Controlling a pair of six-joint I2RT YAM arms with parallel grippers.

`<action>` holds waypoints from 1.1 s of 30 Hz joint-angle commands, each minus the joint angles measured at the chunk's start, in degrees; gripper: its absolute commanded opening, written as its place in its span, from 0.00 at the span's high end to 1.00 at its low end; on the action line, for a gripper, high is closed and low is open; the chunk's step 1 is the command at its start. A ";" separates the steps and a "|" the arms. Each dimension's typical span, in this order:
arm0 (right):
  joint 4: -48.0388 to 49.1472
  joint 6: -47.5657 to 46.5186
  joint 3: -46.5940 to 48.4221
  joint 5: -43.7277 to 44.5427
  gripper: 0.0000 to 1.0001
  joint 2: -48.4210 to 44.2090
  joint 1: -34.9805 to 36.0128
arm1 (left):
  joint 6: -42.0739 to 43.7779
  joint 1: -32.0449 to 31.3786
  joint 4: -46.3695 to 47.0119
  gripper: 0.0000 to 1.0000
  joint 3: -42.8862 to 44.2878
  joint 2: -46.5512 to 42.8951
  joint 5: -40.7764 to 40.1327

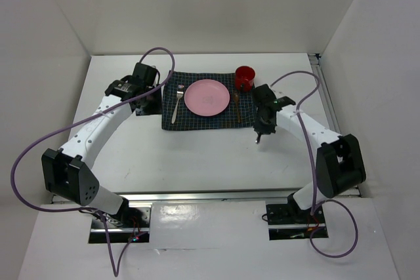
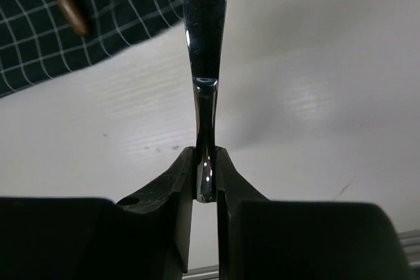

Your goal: Set the dinner table for one person

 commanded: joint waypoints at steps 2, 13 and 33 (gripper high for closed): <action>2.40 -12.24 9.26 -1.83 1.00 6.58 -0.11 | 0.02 0.26 1.22 0.44 -0.51 -1.04 0.15; 4.42 -24.37 24.31 -10.01 1.00 24.68 -3.45 | -0.51 0.26 0.70 0.44 -1.04 -1.56 -2.14; 0.73 -25.00 35.66 -9.49 0.90 35.86 -5.30 | -0.51 0.79 0.70 0.44 -2.09 -1.56 -2.67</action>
